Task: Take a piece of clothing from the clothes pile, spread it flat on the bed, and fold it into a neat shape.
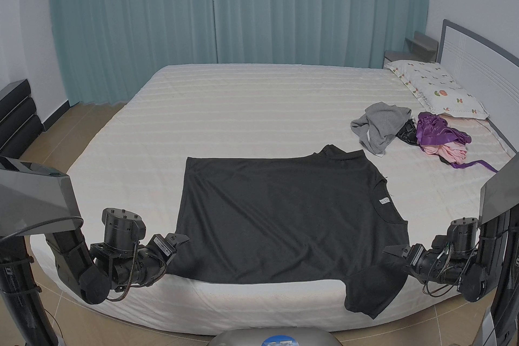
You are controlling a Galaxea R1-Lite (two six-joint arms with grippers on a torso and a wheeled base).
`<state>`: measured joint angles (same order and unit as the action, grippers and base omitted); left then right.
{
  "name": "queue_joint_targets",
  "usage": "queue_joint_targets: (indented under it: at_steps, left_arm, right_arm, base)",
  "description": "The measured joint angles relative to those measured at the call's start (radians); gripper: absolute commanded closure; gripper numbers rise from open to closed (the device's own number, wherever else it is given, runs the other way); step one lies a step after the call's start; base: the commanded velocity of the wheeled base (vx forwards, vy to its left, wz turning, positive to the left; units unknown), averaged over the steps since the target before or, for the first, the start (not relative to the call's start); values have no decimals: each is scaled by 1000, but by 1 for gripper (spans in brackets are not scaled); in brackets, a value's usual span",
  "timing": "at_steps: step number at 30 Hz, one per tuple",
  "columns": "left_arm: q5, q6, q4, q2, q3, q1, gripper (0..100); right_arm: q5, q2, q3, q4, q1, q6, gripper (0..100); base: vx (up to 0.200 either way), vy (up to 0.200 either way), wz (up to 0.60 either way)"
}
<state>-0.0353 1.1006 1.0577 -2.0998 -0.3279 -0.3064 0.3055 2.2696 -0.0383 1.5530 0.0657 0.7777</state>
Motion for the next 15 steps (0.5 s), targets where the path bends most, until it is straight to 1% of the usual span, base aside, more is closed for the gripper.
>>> queue_joint_targets:
  at_steps: [10, 15]
  left_arm:
    - [-2, 10, 3, 3, -1, 0, 0]
    - [-2, 33, 20, 9, -1, -1, 0]
  right_arm:
    - [0, 3, 0, 0, 0, 0, 0]
    - [-1, 3, -1, 0, 3, 0, 0]
  base:
    - [0, 0, 0]
    - [0, -200, 0]
